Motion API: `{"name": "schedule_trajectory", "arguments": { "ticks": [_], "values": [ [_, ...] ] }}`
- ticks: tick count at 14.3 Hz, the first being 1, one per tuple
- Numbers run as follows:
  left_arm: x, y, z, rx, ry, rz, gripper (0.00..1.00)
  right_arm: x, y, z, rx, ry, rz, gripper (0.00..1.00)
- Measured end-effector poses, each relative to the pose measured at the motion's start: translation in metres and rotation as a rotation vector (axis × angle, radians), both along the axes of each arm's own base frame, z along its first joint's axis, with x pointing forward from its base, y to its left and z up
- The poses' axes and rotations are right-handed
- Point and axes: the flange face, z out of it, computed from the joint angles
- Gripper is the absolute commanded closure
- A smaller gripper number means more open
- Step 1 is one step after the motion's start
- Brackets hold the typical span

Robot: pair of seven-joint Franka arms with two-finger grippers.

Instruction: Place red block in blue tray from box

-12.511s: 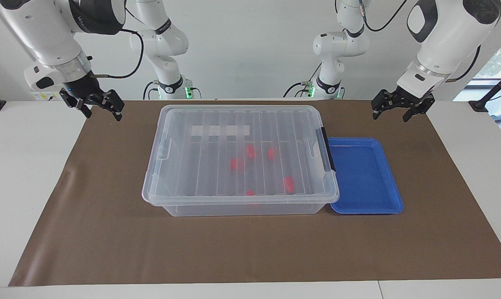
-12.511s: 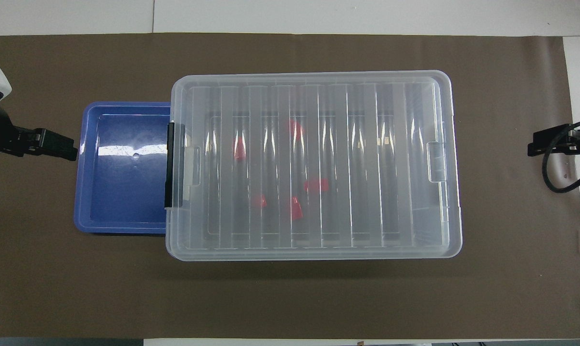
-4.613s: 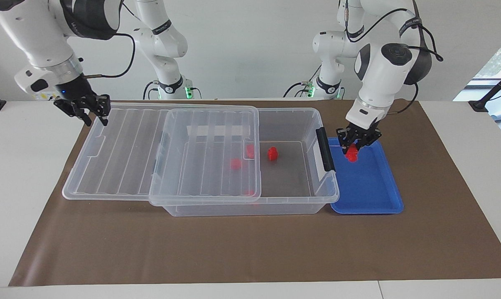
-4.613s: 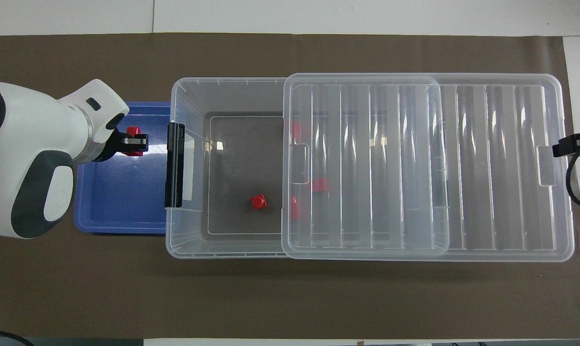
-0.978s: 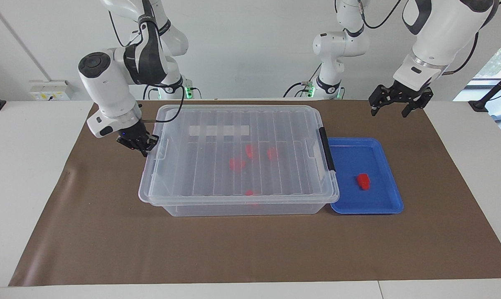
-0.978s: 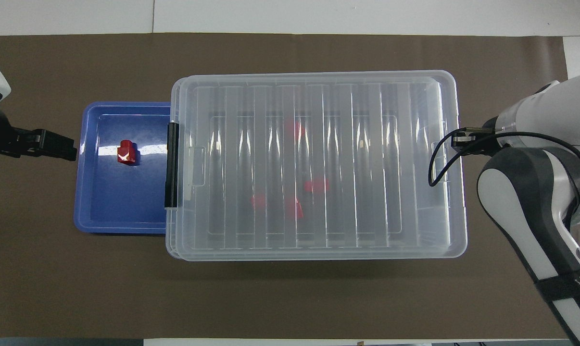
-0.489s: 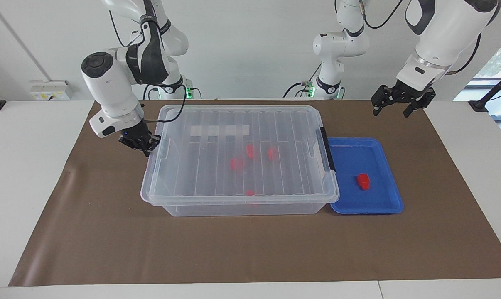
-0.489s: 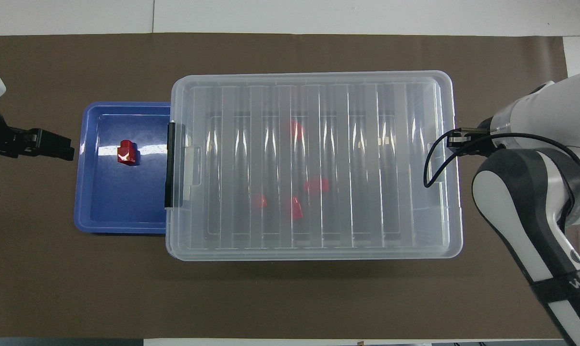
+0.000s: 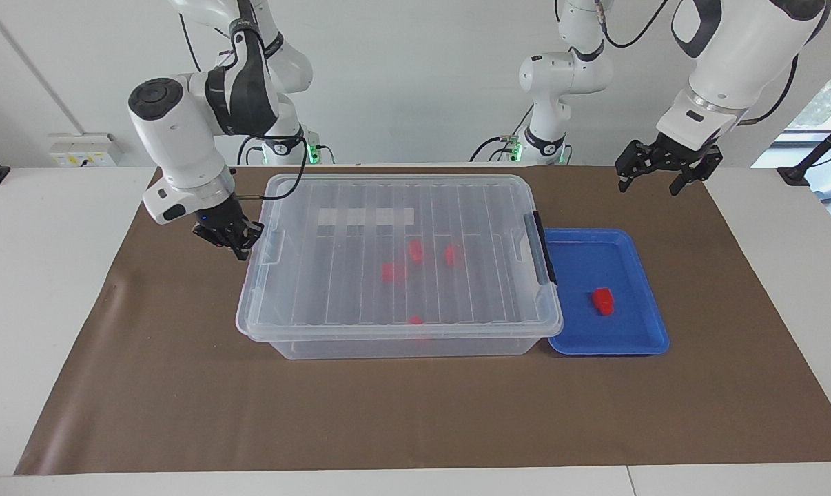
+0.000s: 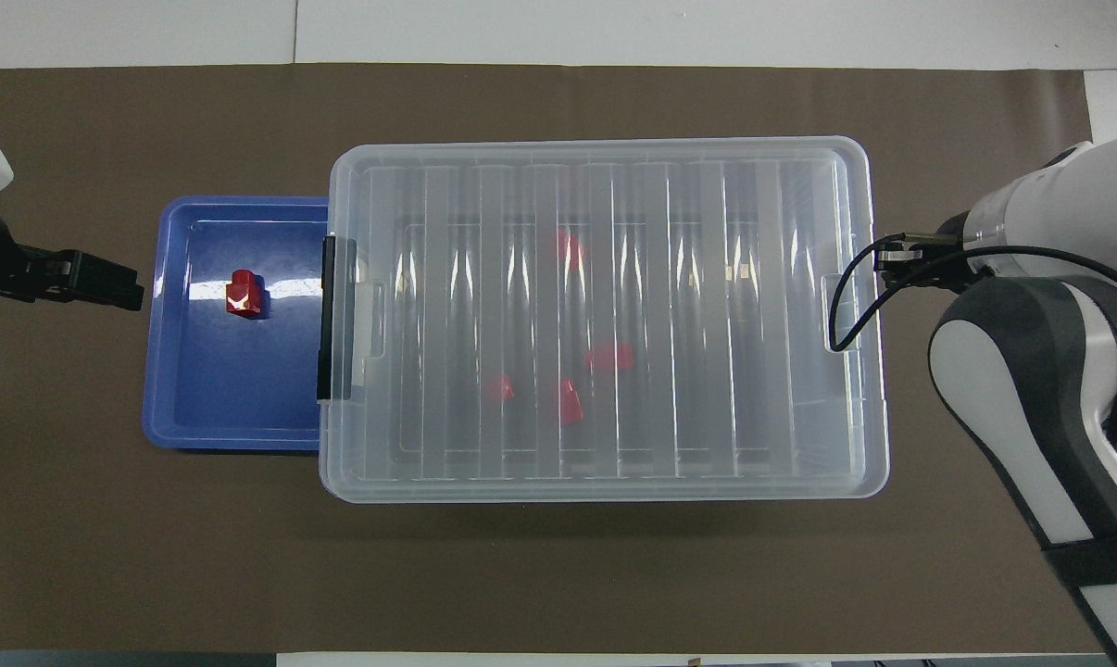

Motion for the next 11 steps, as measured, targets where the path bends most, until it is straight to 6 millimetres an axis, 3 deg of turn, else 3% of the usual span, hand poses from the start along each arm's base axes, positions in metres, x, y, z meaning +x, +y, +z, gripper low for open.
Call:
{"name": "schedule_trajectory", "arguments": {
  "ticks": [1, 2, 4, 7, 11],
  "values": [
    [0.000, 0.000, 0.000, 0.000, 0.000, -0.001, 0.00, 0.000, -0.005, 0.017, -0.001, 0.022, 0.009, 0.13],
    [0.000, 0.000, 0.000, 0.000, 0.000, -0.002, 0.00, -0.001, -0.013, 0.038, -0.002, 0.038, 0.014, 0.00],
    [0.000, 0.000, 0.000, 0.000, 0.000, -0.002, 0.00, -0.003, -0.026, 0.074, -0.003, 0.031, 0.008, 0.00],
    [0.000, 0.000, 0.000, 0.000, 0.000, -0.002, 0.00, -0.012, -0.040, 0.111, -0.004, 0.045, -0.014, 0.00],
    [0.000, 0.000, 0.000, 0.000, 0.000, -0.002, 0.00, -0.014, -0.057, 0.113, -0.004, 0.066, -0.044, 0.00]
  ]
}}
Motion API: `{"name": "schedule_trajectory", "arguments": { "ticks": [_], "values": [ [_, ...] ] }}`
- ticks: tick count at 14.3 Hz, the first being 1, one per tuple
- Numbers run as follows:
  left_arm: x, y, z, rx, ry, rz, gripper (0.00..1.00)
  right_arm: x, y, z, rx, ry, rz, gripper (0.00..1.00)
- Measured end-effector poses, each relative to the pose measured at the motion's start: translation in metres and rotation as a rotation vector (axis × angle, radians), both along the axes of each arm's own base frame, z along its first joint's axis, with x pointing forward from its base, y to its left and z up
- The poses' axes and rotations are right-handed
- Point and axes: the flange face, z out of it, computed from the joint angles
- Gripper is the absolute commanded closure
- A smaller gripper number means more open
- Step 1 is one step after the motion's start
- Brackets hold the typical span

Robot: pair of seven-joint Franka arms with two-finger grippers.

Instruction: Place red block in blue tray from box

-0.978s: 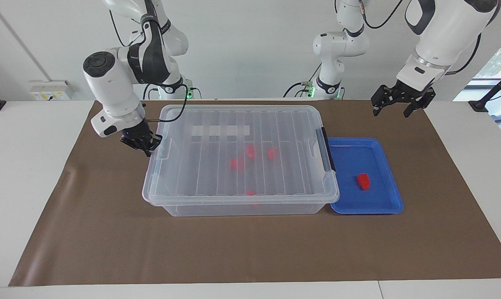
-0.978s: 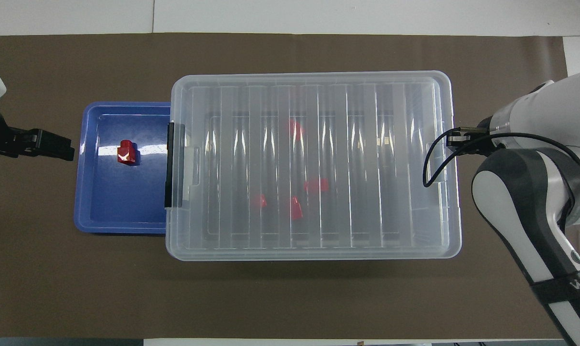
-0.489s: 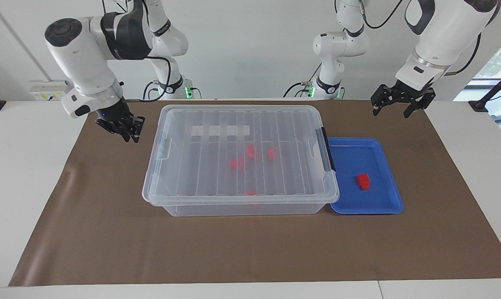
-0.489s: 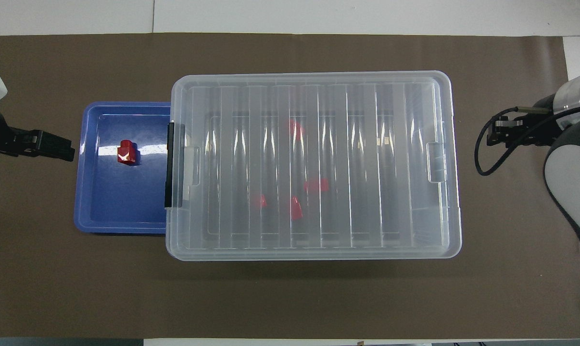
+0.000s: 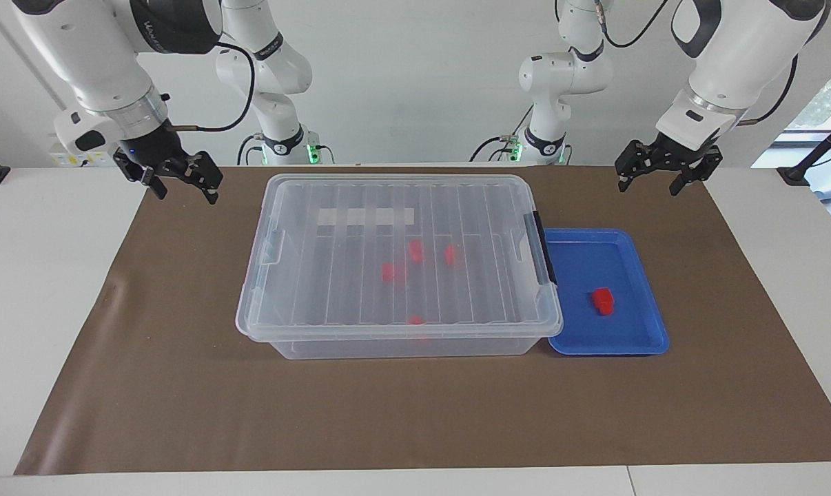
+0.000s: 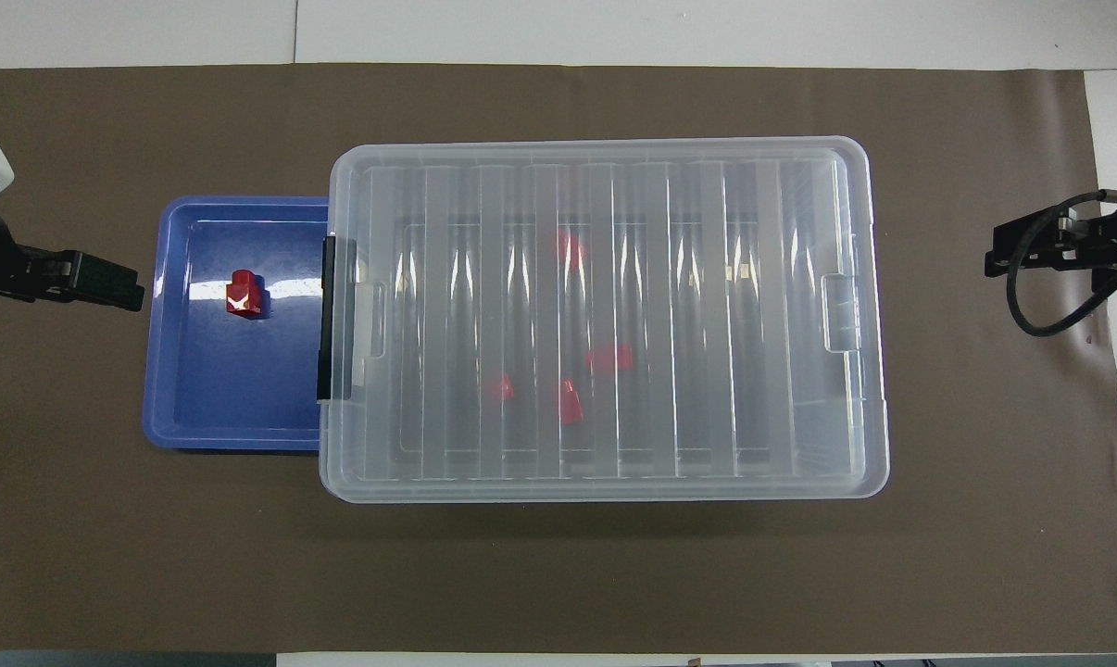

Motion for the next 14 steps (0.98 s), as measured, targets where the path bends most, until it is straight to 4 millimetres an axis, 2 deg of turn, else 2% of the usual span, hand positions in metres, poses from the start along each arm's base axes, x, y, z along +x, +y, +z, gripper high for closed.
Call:
{"name": "schedule_trajectory", "arguments": {
  "ticks": [3, 14],
  "values": [
    [0.0000, 0.0000, 0.0000, 0.000, 0.000, 0.000, 0.00, 0.0019, -0.0180, -0.0029, 0.000, -0.006, -0.029, 0.00],
    [0.0000, 0.0000, 0.0000, 0.000, 0.000, 0.000, 0.00, 0.0042, -0.0117, -0.0030, 0.000, -0.021, 0.006, 0.00]
  ]
}}
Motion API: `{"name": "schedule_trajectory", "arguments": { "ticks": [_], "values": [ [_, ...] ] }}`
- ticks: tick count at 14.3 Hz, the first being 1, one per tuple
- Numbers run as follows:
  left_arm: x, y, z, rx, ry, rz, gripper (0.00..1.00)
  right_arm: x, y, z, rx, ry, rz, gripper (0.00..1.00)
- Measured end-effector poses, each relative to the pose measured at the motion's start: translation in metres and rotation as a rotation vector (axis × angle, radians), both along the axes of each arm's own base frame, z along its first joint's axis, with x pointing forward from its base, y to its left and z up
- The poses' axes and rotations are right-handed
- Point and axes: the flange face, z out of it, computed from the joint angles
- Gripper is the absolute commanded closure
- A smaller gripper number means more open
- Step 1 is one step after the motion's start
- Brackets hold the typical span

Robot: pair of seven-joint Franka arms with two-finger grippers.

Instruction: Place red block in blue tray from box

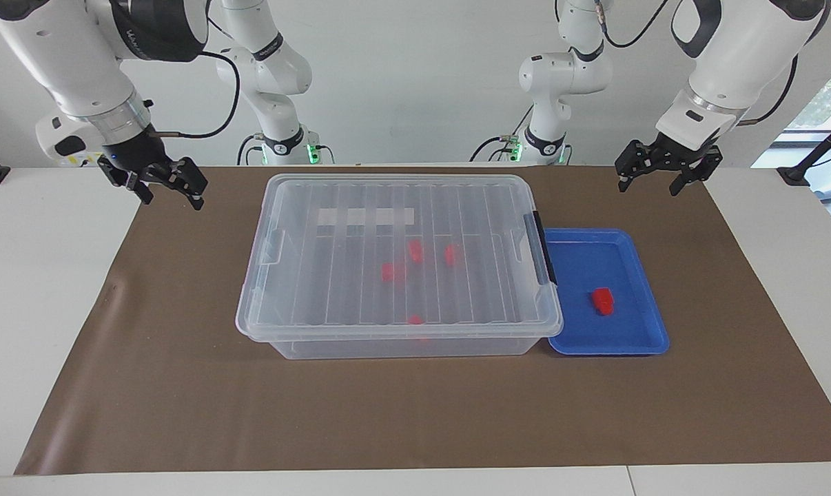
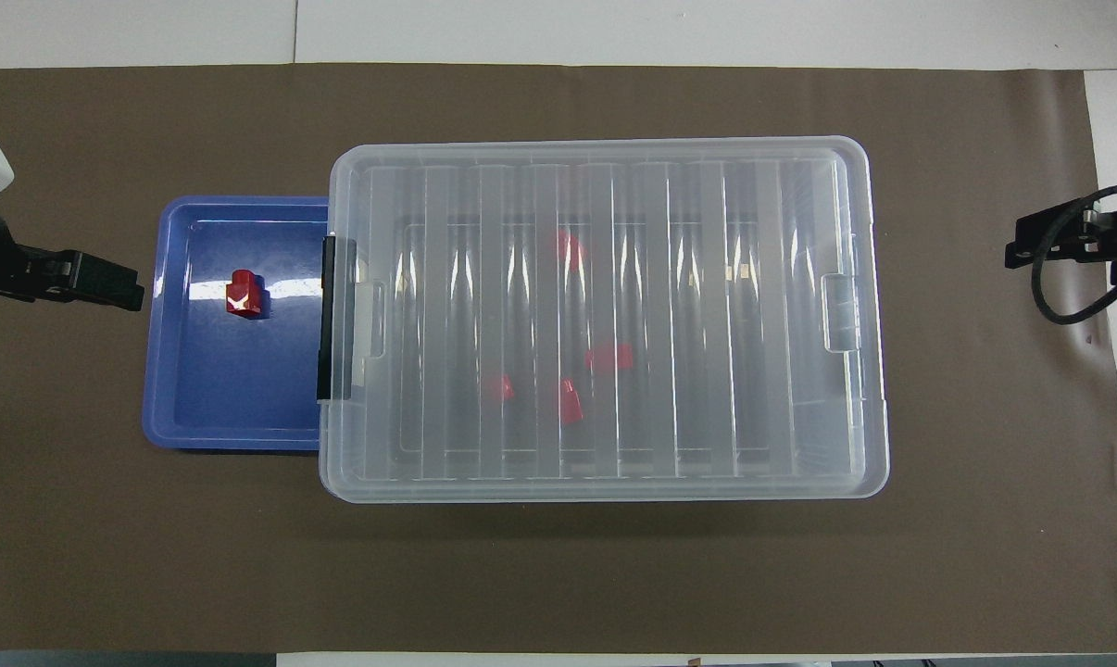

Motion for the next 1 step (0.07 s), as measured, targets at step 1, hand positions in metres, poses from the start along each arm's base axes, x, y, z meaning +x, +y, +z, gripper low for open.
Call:
{"name": "schedule_trajectory", "arguments": {
  "ticks": [1],
  "values": [
    [0.0000, 0.0000, 0.0000, 0.000, 0.000, 0.000, 0.00, 0.0000, 0.0008, 0.0000, 0.000, 0.000, 0.002, 0.00]
  ]
}}
